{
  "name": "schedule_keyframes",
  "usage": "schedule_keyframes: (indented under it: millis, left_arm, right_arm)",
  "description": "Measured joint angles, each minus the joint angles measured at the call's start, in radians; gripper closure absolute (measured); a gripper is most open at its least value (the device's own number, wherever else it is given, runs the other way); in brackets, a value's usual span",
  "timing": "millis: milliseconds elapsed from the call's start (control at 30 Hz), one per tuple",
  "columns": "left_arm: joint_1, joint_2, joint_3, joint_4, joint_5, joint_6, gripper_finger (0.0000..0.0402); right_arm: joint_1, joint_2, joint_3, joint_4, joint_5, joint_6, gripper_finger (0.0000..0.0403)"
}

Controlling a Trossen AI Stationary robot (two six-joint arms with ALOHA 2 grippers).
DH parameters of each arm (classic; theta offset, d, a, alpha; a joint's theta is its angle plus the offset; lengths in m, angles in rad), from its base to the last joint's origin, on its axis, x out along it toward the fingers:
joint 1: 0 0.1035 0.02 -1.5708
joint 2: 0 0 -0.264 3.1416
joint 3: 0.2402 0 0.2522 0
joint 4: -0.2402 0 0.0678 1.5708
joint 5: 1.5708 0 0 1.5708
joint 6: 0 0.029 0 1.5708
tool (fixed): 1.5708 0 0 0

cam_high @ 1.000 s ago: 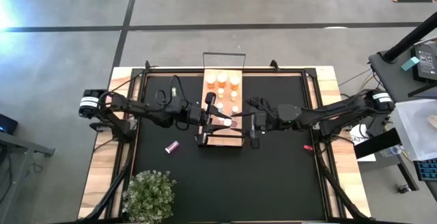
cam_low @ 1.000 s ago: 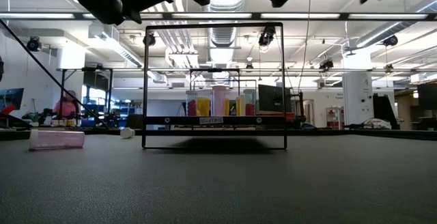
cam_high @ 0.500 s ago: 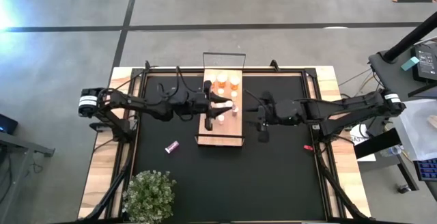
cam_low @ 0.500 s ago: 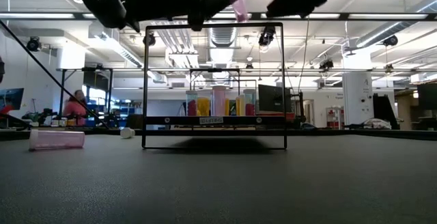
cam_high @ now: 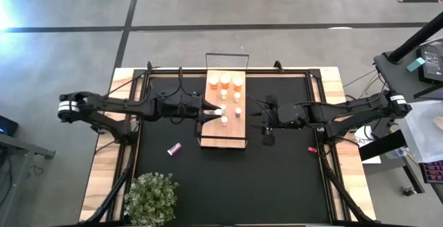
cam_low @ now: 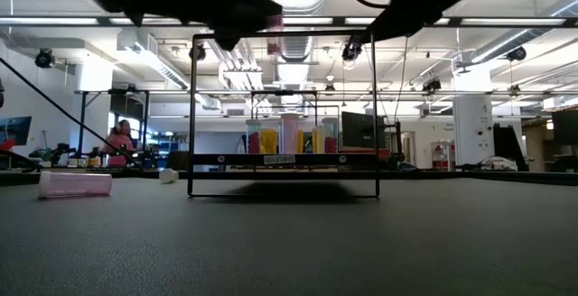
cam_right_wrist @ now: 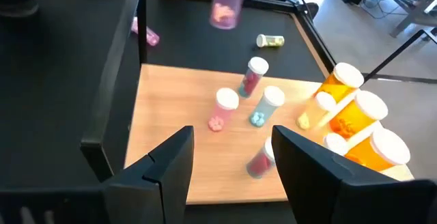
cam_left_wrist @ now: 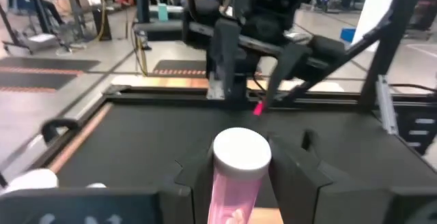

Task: Pick and place medicine bottles onto shelf by color
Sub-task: Put the bottom pink medicine bottle on the shelf aligned with the other pink medicine bottle

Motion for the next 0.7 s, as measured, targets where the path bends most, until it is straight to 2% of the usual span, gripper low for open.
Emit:
schedule_keyframes:
  millis: [67, 200, 267, 700]
  left_arm:
    - [-0.002, -0.015, -0.040, 0.015, -0.016, -0.013, 0.0297]
    - [-0.001, -0.038, -0.123, 0.070, -0.163, -0.018, 0.0297]
    - [-0.001, -0.042, -0.163, 0.107, -0.200, -0.037, 0.0297]
    - [-0.004, -0.017, -0.323, 0.230, -0.205, -0.093, 0.0297]
  right_arm:
    - [0.000, 0.000, -0.005, 0.000, 0.002, -0.007, 0.0213]
    - [0.000, 0.000, -0.007, 0.001, 0.005, -0.001, 0.0213]
    - [0.000, 0.000, -0.007, 0.001, 0.006, 0.004, 0.0213]
    - [0.000, 0.001, -0.008, 0.004, 0.008, 0.014, 0.0213]
